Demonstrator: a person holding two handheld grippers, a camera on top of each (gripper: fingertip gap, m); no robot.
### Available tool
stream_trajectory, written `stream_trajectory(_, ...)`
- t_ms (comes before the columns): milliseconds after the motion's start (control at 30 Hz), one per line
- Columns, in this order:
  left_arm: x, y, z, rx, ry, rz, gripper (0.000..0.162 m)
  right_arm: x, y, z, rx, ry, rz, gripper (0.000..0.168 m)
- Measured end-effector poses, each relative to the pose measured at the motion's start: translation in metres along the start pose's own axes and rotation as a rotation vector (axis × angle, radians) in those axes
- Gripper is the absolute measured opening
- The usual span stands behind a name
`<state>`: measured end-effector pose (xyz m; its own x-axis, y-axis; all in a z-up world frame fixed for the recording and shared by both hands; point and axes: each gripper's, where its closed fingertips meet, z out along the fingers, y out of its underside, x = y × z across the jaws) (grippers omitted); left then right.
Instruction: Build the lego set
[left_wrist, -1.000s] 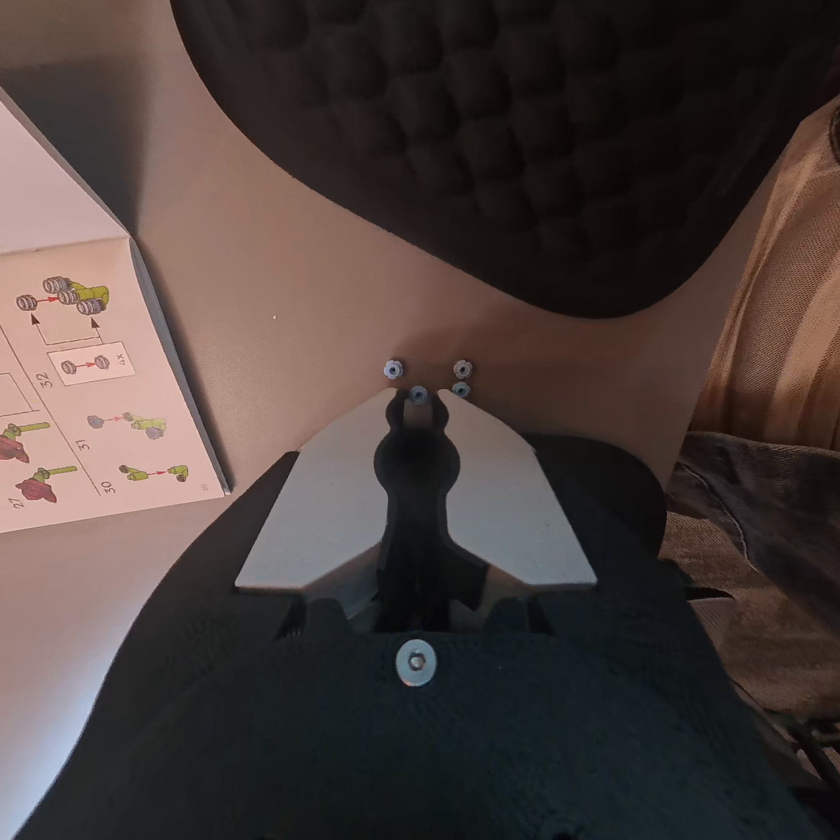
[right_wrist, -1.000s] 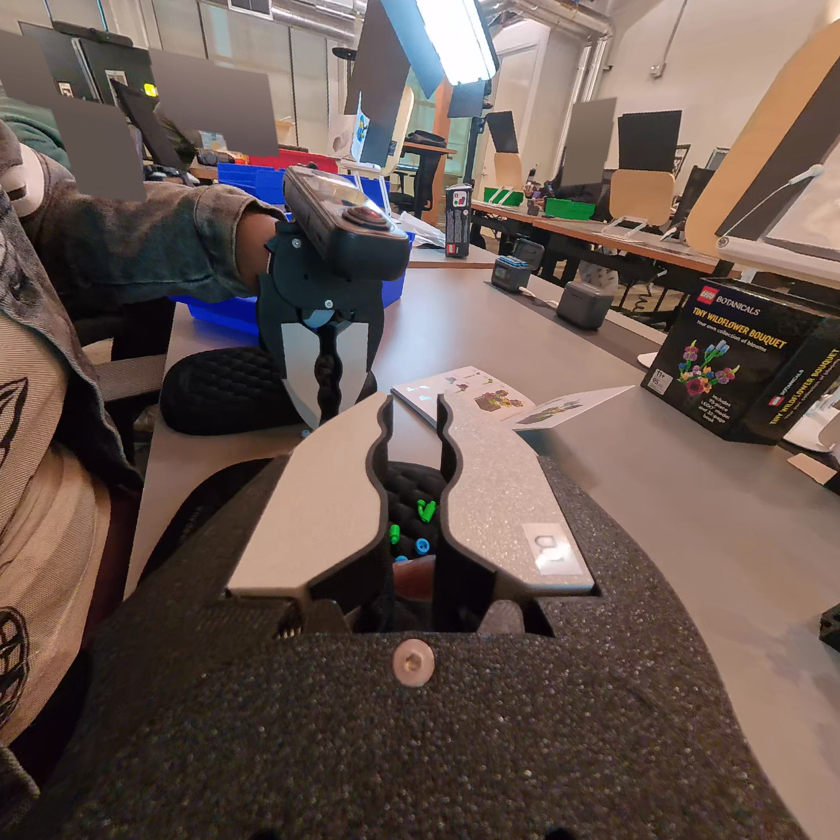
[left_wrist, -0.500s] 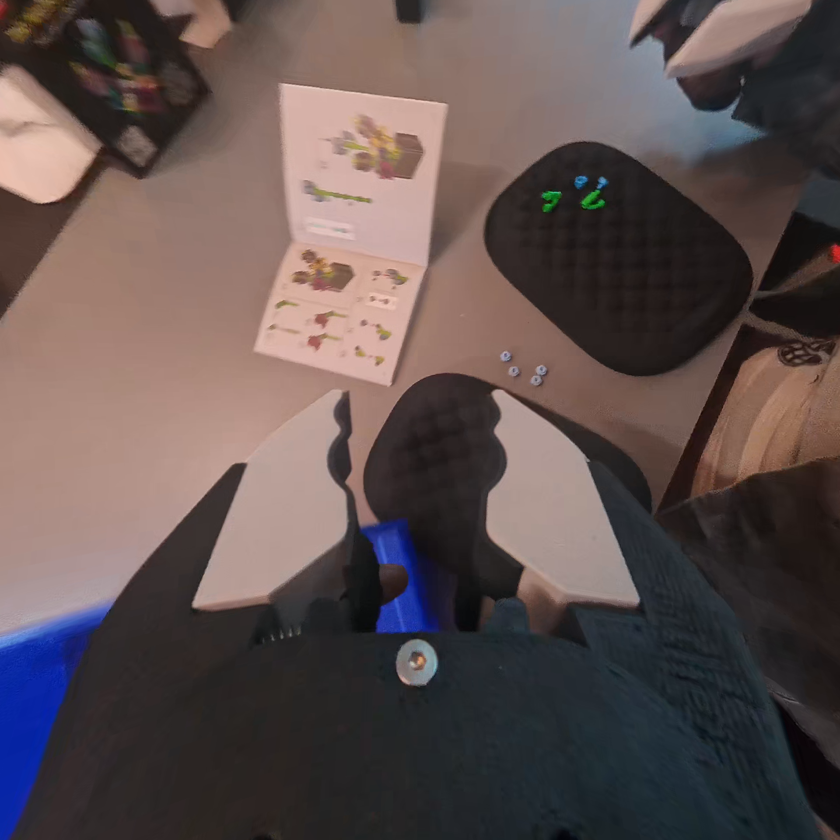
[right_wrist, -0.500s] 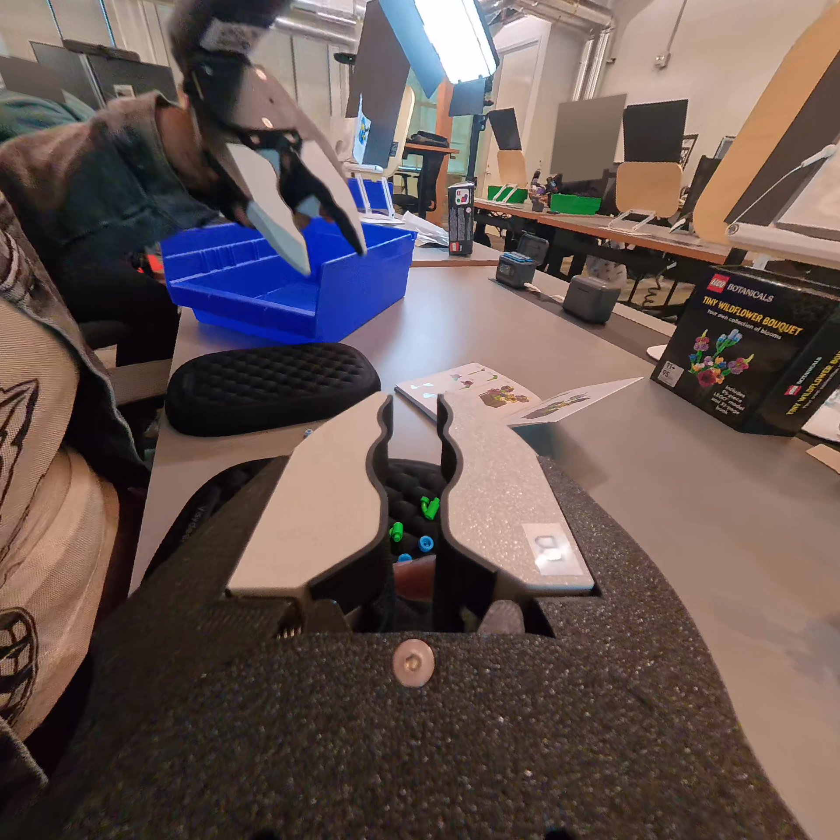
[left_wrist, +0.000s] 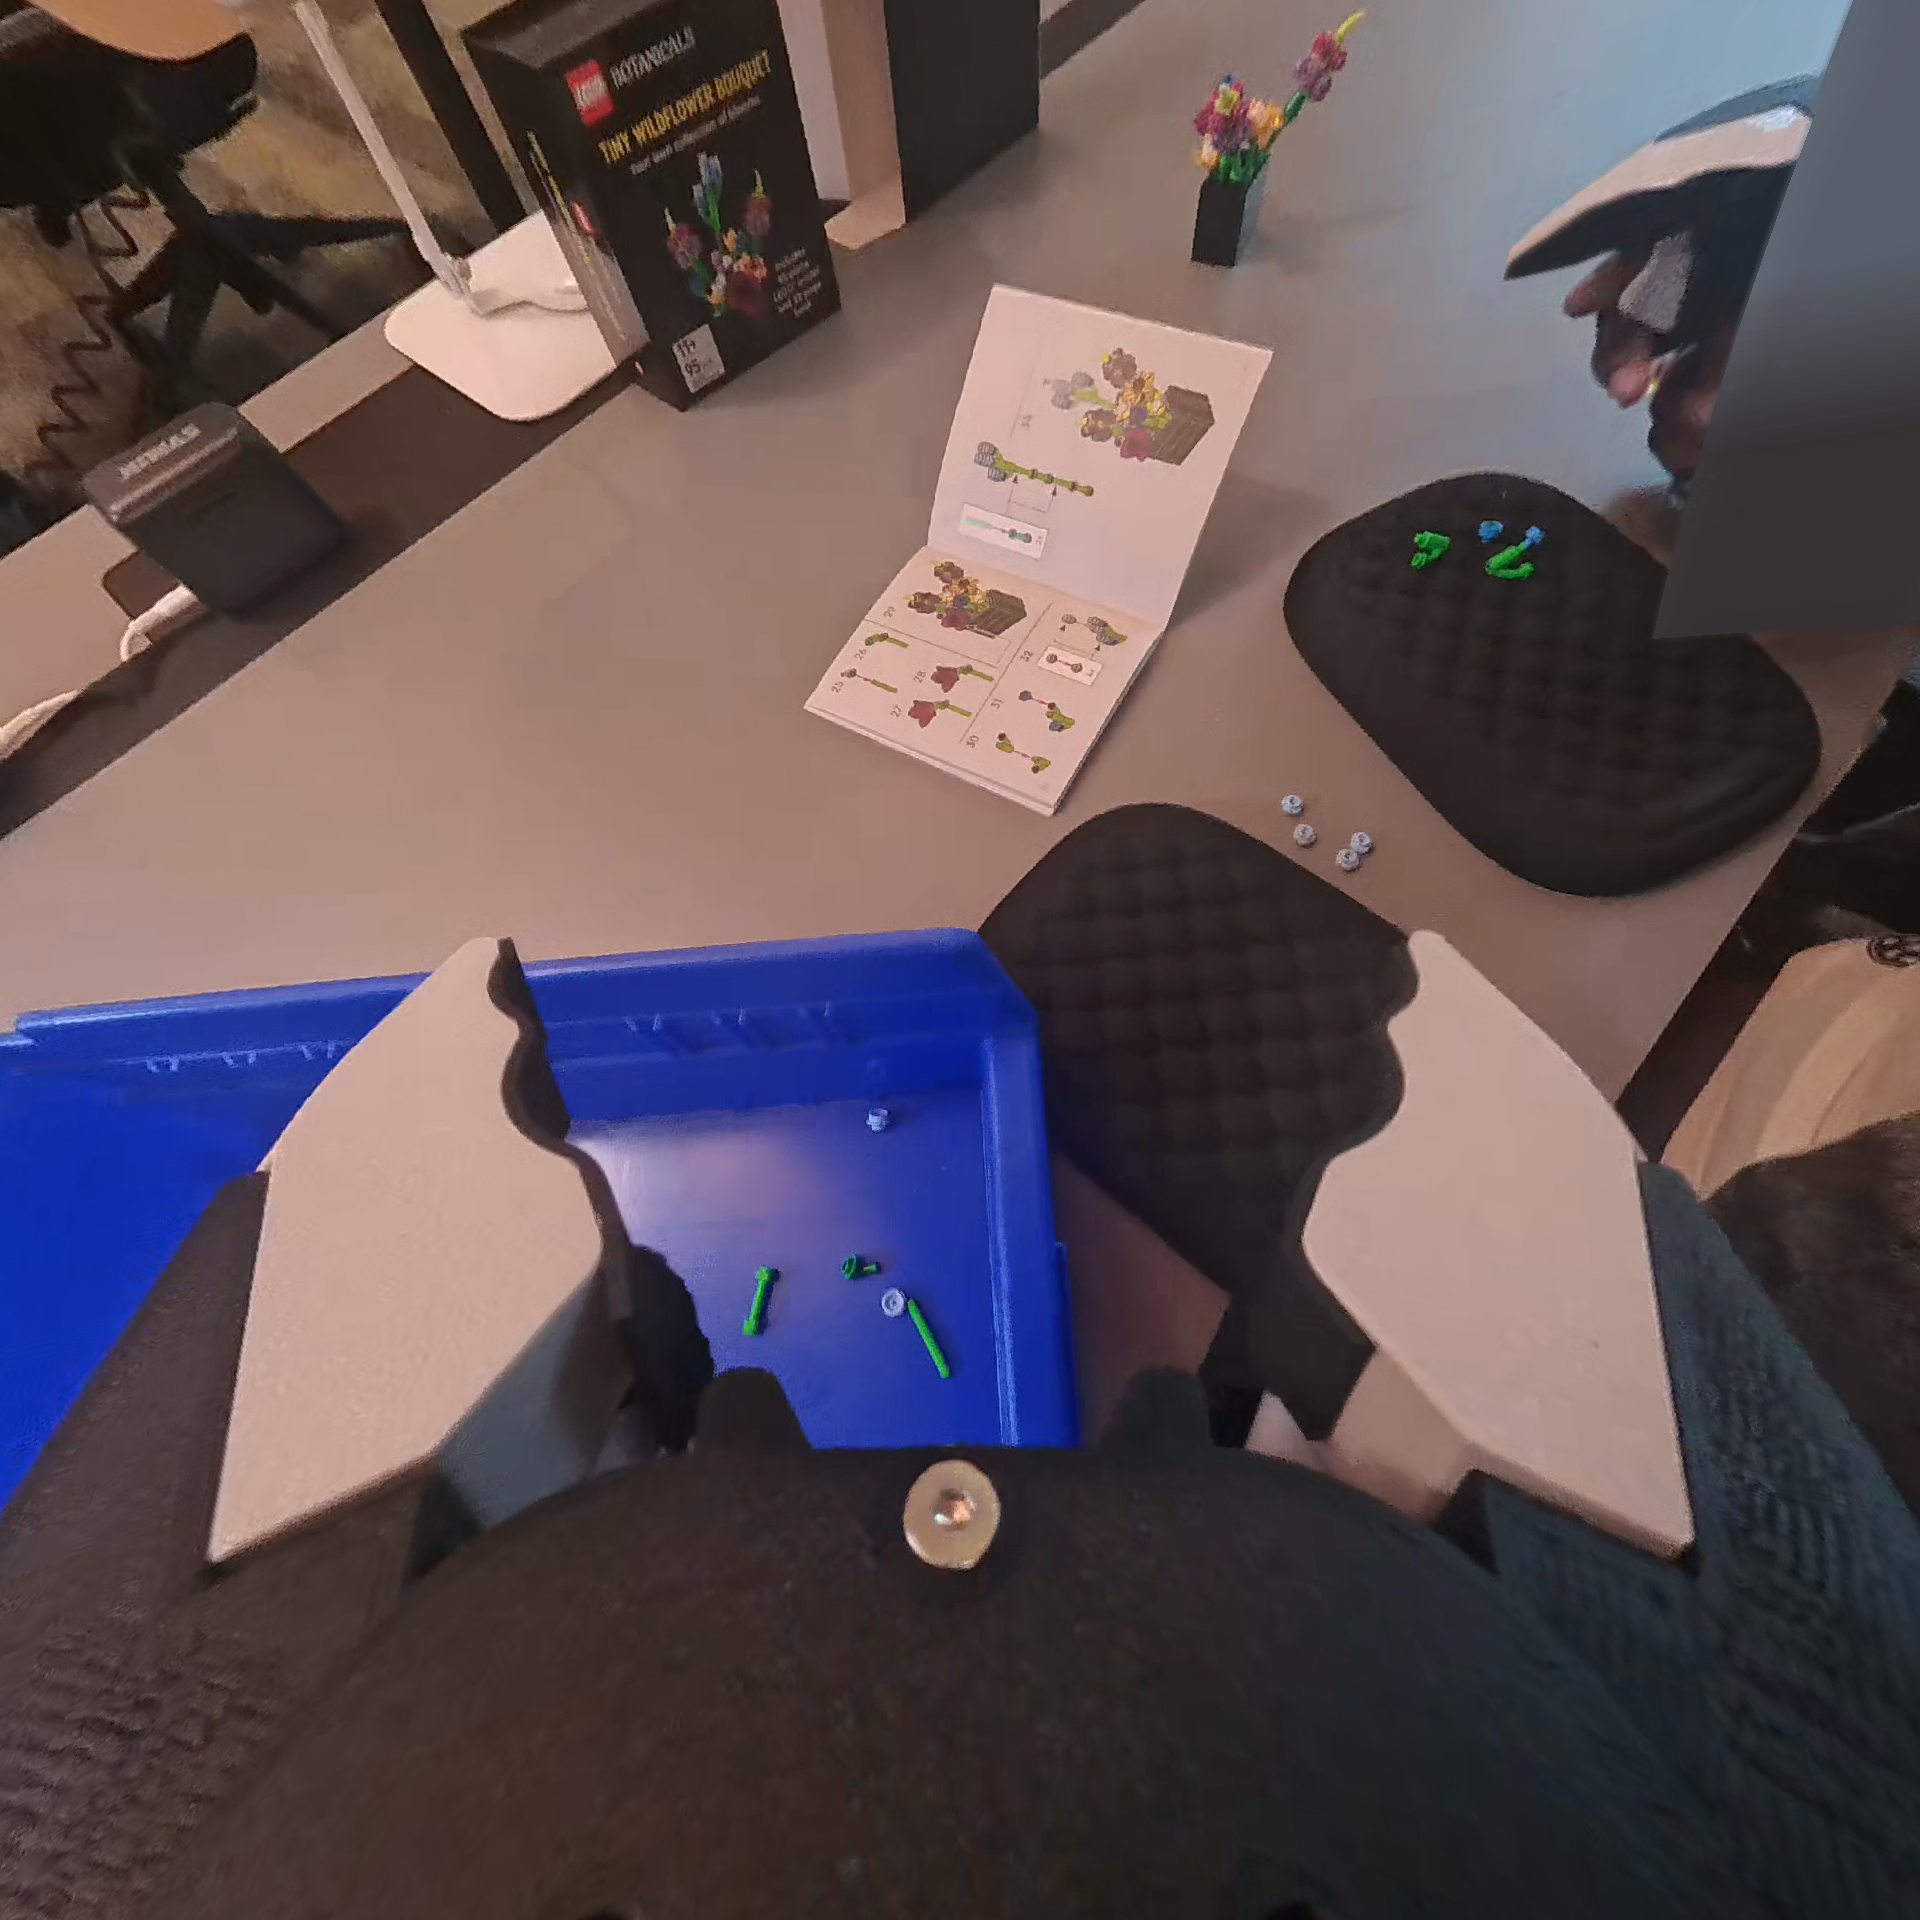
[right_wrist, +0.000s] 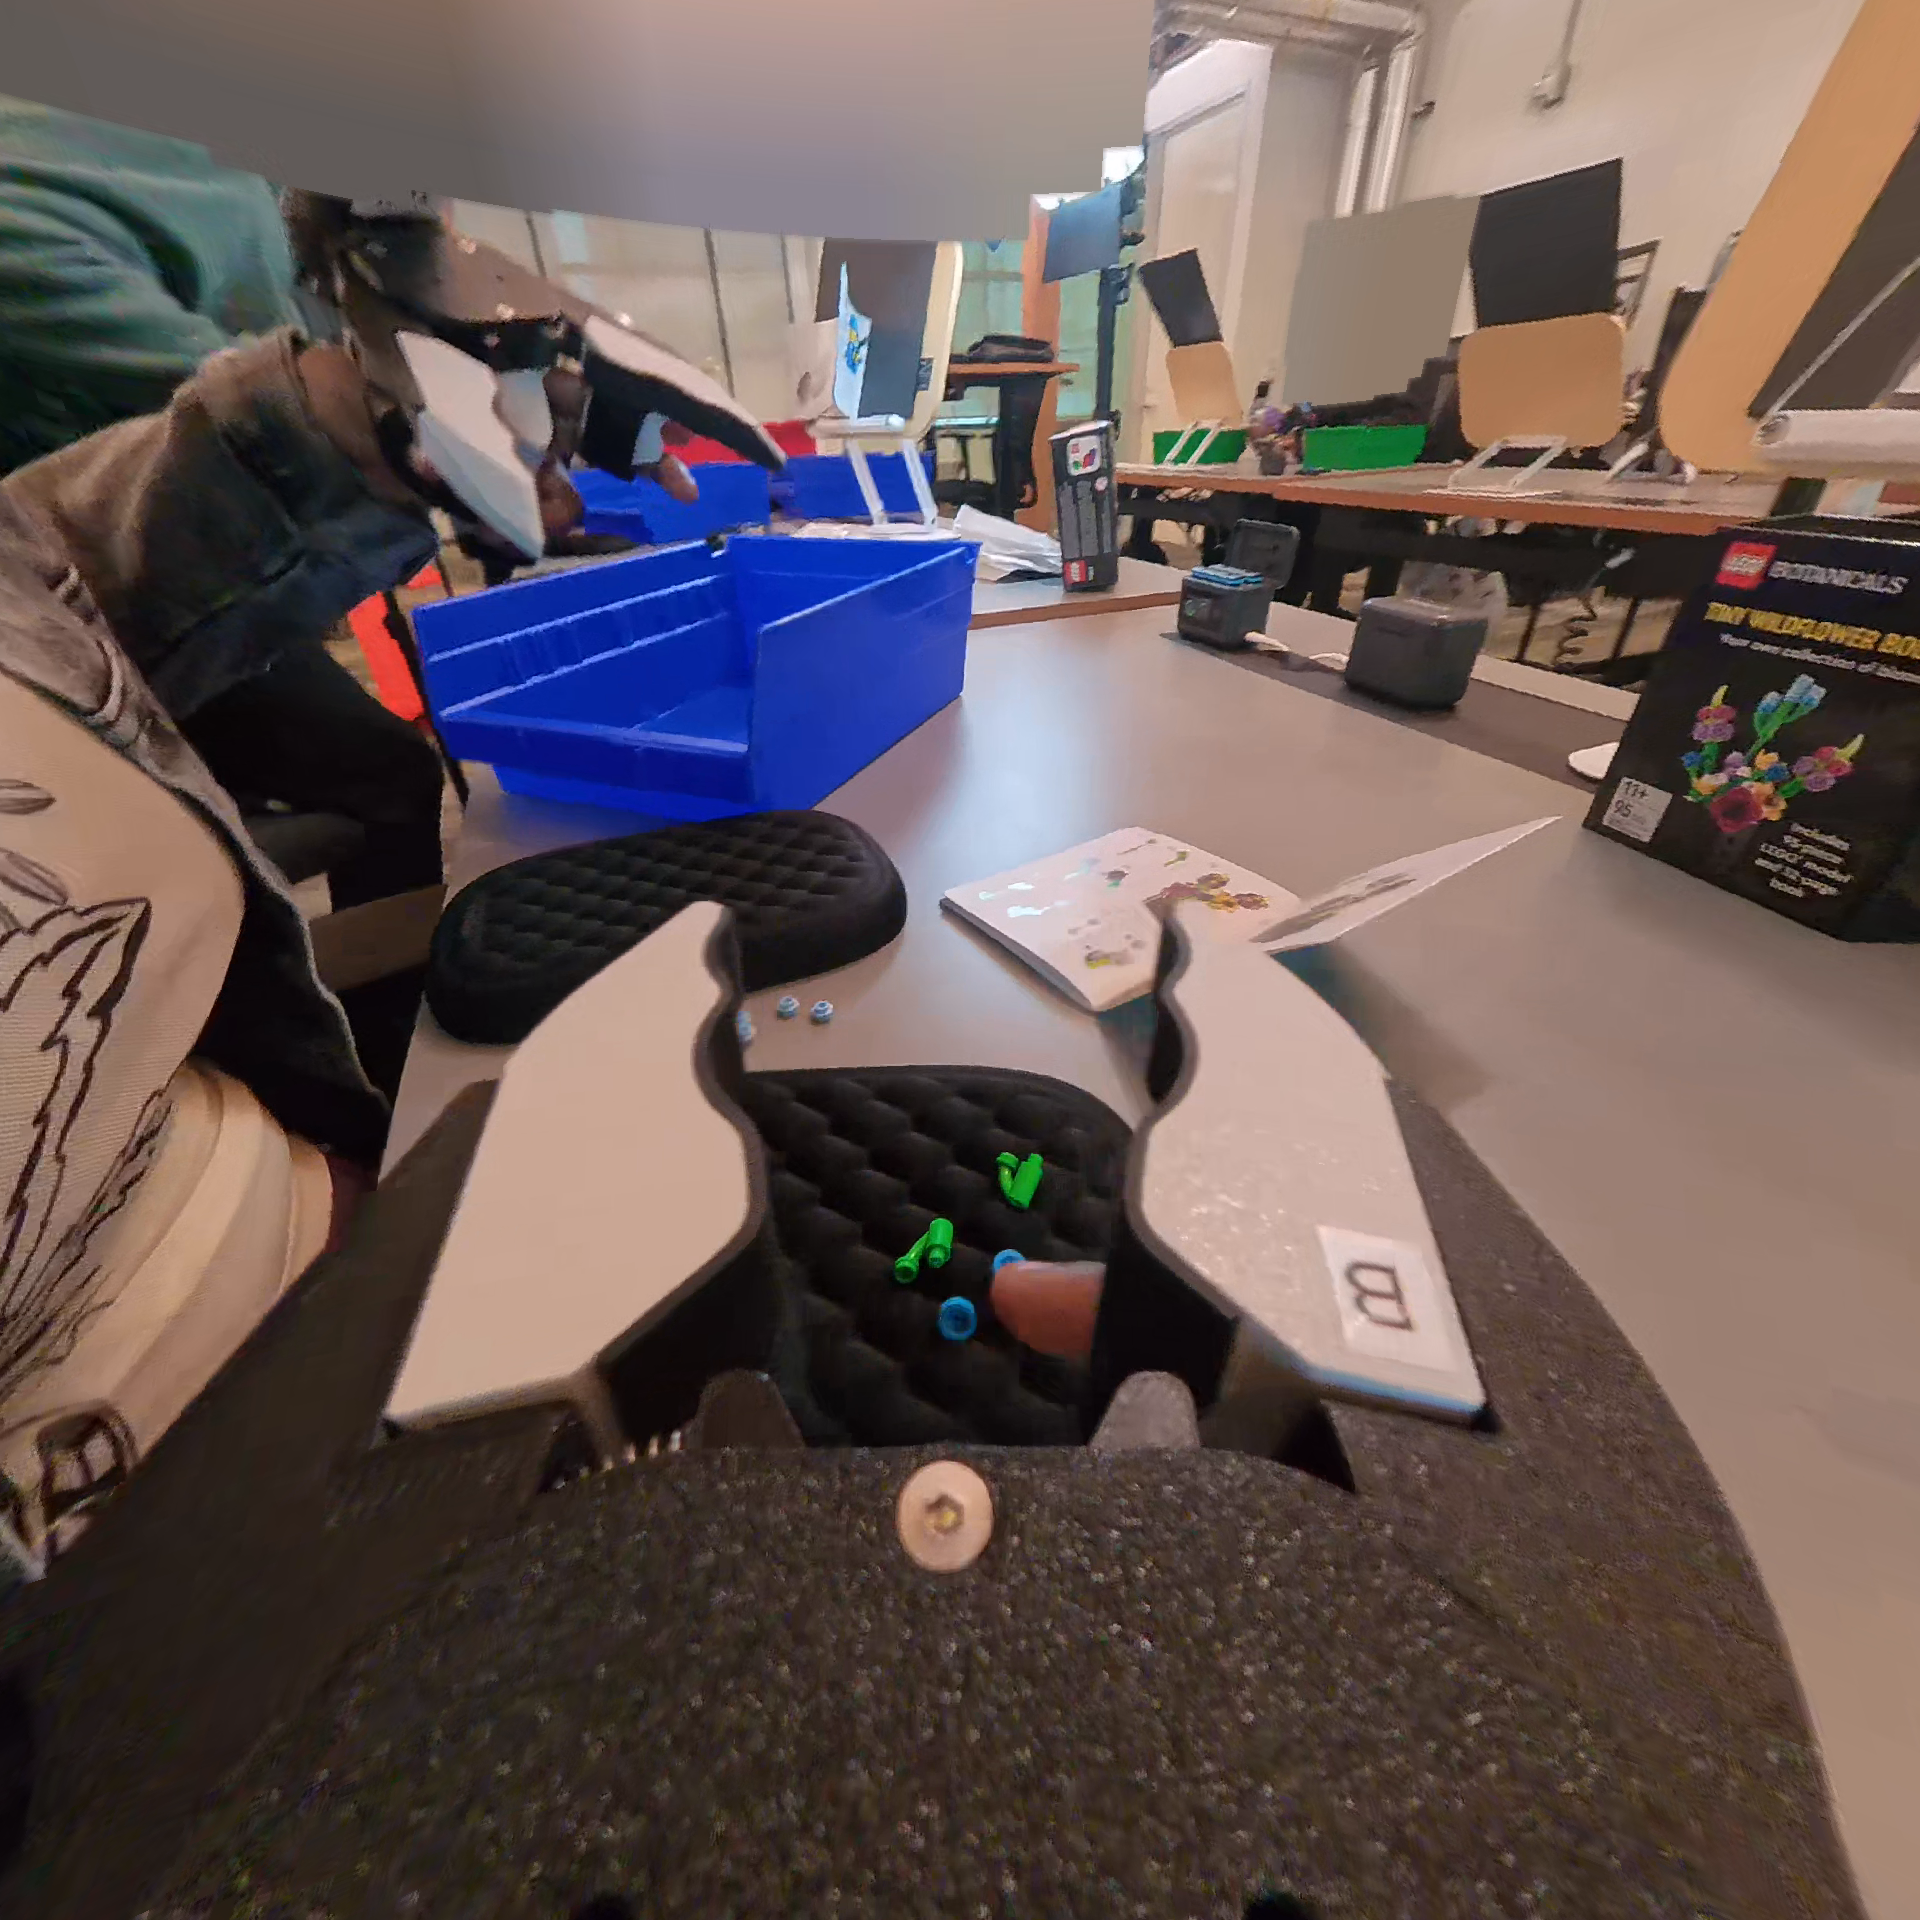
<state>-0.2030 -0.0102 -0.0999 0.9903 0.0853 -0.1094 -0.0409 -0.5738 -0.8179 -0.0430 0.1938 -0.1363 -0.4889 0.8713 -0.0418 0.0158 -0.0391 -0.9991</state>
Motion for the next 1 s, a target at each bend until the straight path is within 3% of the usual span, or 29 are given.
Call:
stream_trajectory(167, 0.019, -0.025, 0.000, 0.209, 0.067, 0.020, 0.146, 0.012, -0.010, -0.003, 0.107, 0.037, 0.088, 0.111)
stream_trajectory(433, 0.096, -0.072, 0.031, 0.657, 0.324, -0.001, 0.139, 0.027, -0.009, -0.004, 0.141, 0.099, 0.114, 0.115)
stream_trajectory(467, 0.101, -0.076, 0.037, 0.718, 0.339, -0.052, 0.116, 0.031, -0.005, -0.003, 0.123, 0.131, 0.097, 0.107)
stream_trajectory(533, 0.110, -0.076, 0.046, 0.806, 0.345, -0.070, 0.051, 0.031, -0.004, -0.002, 0.105, 0.149, 0.031, 0.088)
stream_trajectory(567, 0.108, -0.076, 0.048, 0.846, 0.302, -0.056, 0.011, 0.032, -0.005, -0.003, 0.108, 0.171, -0.015, 0.065)
stream_trajectory(600, 0.104, -0.075, 0.051, 0.874, 0.251, -0.043, 0.001, 0.034, -0.006, -0.004, 0.117, 0.207, -0.059, 0.045)
stream_trajectory(667, 0.101, -0.070, 0.055, 0.857, 0.242, 0.002, 0.001, 0.034, -0.010, -0.008, 0.138, 0.235, -0.137, 0.000)
stream_trajectory(767, 0.096, -0.066, 0.057, 0.868, 0.247, 0.025, 0.002, 0.037, -0.010, -0.010, 0.146, 0.241, -0.128, 0.000)
stream_trajectory(800, 0.092, -0.067, 0.055, 0.902, 0.228, 0.008, 0.013, 0.037, -0.012, -0.010, 0.163, 0.238, -0.117, 0.001)
stream_trajectory(933, 0.086, -0.071, 0.058, 0.951, 0.216, -0.076, 0.095, 0.044, -0.017, -0.013, 0.219, 0.247, -0.042, 0.050)
stream_trajectory(967, 0.088, -0.069, 0.065, 0.908, 0.231, -0.084, 0.099, 0.044, -0.017, -0.013, 0.227, 0.237, -0.022, 0.055)
stream_trajectory(1000, 0.090, -0.066, 0.069, 0.880, 0.248, -0.070, 0.089, 0.043, -0.017, -0.013, 0.234, 0.222, -0.009, 0.054)
